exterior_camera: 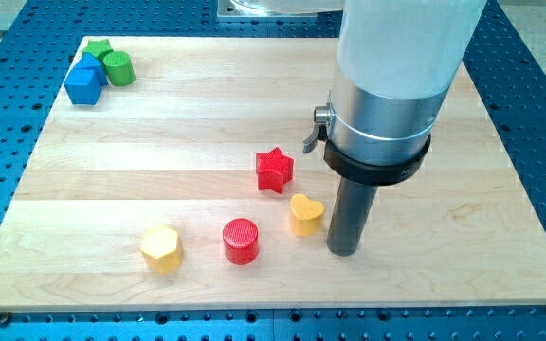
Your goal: Move the red star diagonally to the green star
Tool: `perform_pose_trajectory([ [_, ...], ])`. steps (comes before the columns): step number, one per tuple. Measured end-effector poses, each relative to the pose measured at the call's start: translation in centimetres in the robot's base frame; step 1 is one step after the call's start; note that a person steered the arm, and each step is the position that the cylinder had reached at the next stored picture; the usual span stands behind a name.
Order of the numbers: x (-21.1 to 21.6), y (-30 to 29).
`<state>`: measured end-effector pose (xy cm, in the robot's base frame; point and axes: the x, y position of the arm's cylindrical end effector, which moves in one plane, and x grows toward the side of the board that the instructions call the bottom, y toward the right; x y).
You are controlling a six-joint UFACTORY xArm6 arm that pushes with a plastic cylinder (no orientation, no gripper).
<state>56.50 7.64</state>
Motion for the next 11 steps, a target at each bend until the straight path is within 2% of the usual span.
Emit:
perform_pose_trajectory([
  [3,-0.1,-0.6],
  [4,-1.7,-2.3],
  [5,-3.8,-4.8],
  [7,-10.9,-9.2],
  [9,-15.8,-8.7],
  [10,-15.4,-9.6],
  [11,-12.8,-15.2],
])
